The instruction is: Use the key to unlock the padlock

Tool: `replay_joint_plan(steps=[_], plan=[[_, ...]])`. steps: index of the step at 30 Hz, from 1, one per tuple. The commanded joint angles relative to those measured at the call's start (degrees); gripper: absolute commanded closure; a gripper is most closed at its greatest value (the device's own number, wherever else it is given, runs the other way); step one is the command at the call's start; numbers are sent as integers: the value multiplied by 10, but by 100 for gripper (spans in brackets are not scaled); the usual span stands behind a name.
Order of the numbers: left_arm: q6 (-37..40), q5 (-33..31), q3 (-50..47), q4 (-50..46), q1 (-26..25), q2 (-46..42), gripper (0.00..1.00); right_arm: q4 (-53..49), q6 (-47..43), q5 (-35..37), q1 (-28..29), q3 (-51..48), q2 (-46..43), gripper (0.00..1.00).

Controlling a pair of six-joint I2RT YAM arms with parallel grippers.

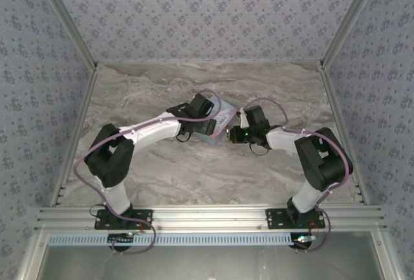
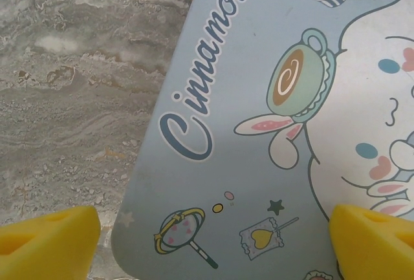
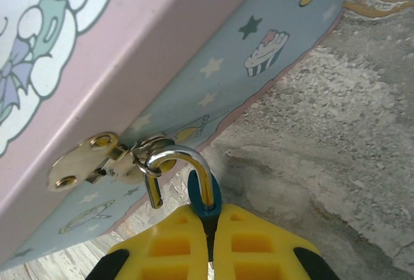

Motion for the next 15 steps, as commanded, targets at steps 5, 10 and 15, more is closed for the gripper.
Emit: replay_joint_plan(steps=[5,10,15], plan=[[4,-33,-43,-66,-13,12,8,-3,32,10,-27,7,17,92],[-3,-32,-54,-62,-16,11,8,-1,42,3,-36,15,22,92],[-4,-32,-61,-59,-17,10,8,3,47,-10,-46,24,25,92]])
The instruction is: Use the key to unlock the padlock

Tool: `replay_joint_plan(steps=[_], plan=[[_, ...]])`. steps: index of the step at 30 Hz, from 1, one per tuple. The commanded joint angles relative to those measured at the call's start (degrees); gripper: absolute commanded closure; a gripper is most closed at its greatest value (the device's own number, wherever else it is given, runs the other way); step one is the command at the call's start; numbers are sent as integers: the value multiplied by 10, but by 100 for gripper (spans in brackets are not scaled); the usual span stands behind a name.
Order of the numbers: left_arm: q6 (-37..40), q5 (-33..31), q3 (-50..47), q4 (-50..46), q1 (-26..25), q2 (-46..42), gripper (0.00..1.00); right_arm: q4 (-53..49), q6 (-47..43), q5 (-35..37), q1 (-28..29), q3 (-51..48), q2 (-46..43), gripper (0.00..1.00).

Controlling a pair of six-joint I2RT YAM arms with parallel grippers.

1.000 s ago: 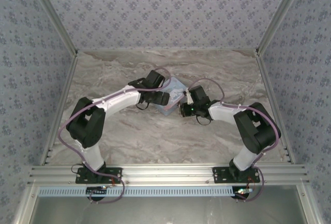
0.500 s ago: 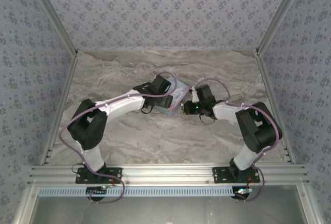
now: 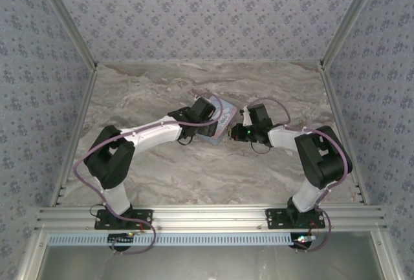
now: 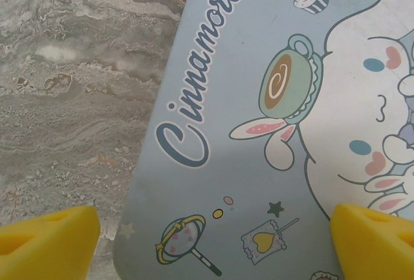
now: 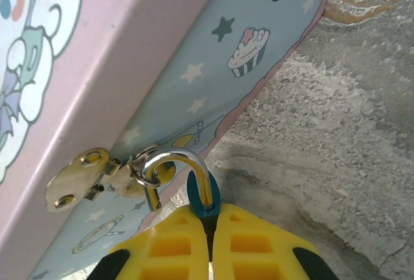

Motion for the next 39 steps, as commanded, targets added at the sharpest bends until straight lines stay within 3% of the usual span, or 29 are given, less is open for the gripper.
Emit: replay_joint_plan(steps=[1,26,39], plan=[[11,-11,-35,-101,-3,17,8,-7,18,24,-21,20,13,92],[4,-8,-51,-84,-8,15,8,-62,23,42,-25,106,47,92],[-2,-22,-60,-81,-9,8,7,-71,12,54,-32,92,24,92]])
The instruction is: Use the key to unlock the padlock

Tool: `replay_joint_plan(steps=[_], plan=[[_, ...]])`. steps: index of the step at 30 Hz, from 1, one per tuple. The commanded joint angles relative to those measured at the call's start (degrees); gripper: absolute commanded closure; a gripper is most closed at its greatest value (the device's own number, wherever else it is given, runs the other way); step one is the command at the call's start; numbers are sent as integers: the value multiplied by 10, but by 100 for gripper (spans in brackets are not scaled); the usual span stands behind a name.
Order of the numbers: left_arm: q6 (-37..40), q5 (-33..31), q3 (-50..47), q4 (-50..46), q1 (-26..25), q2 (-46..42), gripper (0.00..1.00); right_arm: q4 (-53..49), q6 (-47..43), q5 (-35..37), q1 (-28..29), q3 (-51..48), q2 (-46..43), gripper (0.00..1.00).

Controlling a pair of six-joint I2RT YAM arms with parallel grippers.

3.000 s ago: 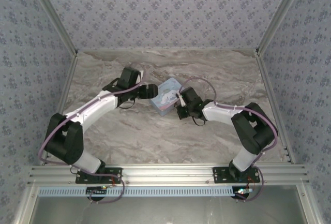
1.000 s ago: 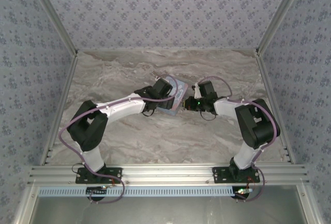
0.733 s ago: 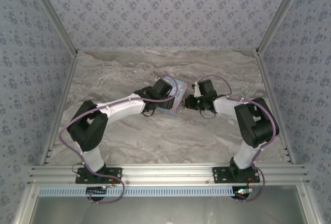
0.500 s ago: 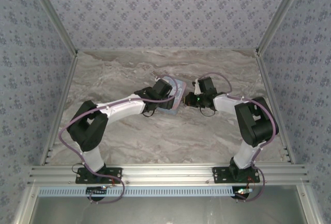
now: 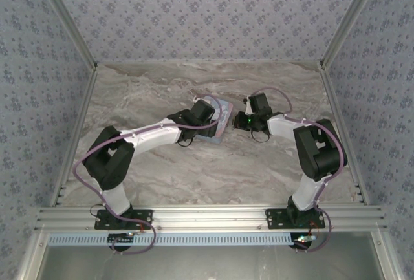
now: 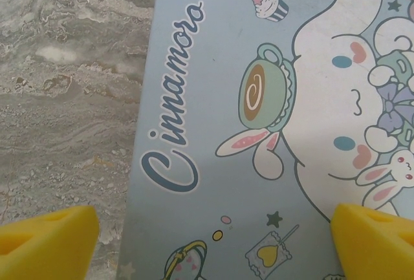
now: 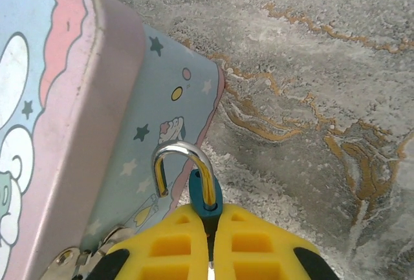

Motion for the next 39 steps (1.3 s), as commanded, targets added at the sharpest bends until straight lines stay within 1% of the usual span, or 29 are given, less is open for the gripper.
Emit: replay_joint_plan(steps=[1,5,7,11,15,18,22,27,33,39], plan=[[12,-15,-34,-117,-3,17,6,-6,-3,2,-9,-11,-27,92],[6,-8,-50,-105,8,6,4,0,-13,-22,-21,-39,-68,92],[6,-9,-57,-104,14,-2,4,0,-20,-48,-30,-55,-90,92],[9,-5,-71,-99,32,-18,4,-6,-43,-123,-42,-82,-130,92],[19,-1,-81,-94,55,-29,3,-27,-58,-181,-40,-102,-153,91],[27,1,-85,-92,73,-33,3,-31,-59,-206,-32,-113,-157,91],[41,11,-90,-81,101,-34,3,-39,-57,-211,-12,-118,-146,91],[57,26,-90,-69,131,-32,3,-51,-50,-211,13,-111,-111,91],[70,29,-86,-69,154,-44,2,-94,-55,-196,35,-81,-60,91],[72,48,-85,-68,167,-69,1,-114,-62,-177,43,-66,-38,91]])
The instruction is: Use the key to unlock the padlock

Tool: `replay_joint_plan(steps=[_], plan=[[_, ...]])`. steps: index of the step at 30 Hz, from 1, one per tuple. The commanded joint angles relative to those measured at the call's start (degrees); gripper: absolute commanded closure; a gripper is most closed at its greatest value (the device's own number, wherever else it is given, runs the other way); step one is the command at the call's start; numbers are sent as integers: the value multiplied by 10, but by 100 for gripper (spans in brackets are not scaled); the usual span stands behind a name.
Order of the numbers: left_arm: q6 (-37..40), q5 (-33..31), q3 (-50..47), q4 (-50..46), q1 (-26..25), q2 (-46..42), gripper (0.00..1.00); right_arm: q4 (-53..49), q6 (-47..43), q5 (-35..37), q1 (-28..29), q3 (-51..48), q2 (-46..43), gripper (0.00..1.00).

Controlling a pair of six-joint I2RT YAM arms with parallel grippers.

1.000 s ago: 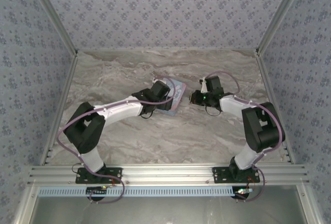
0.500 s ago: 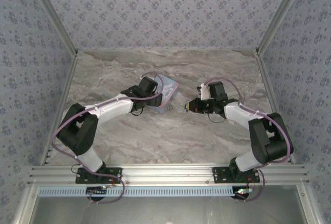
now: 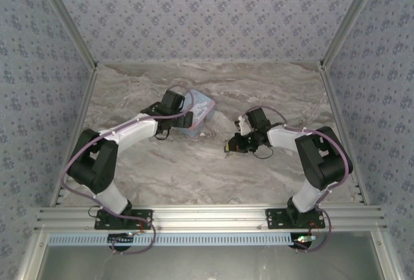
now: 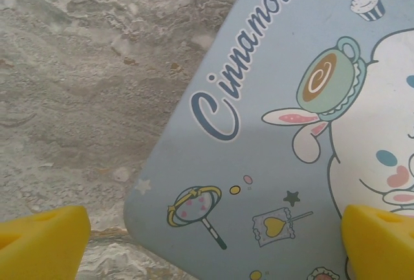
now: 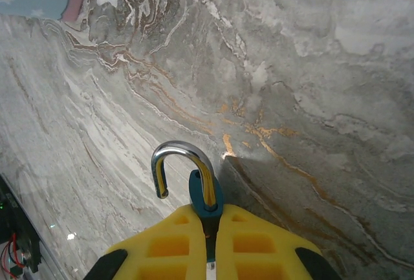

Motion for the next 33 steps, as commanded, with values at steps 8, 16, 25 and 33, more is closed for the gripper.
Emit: replay_joint_plan(steps=[8,16,25,33], plan=[[27,3,-16,-88,26,-21,1,-44,-21,23,9,34,34,90],[27,12,-18,-92,36,-47,1,-60,-29,36,9,38,35,88],[17,24,-19,-100,45,-96,1,-71,-34,37,8,45,33,82],[19,9,-30,-118,65,-143,1,-72,-36,38,8,44,30,77]])
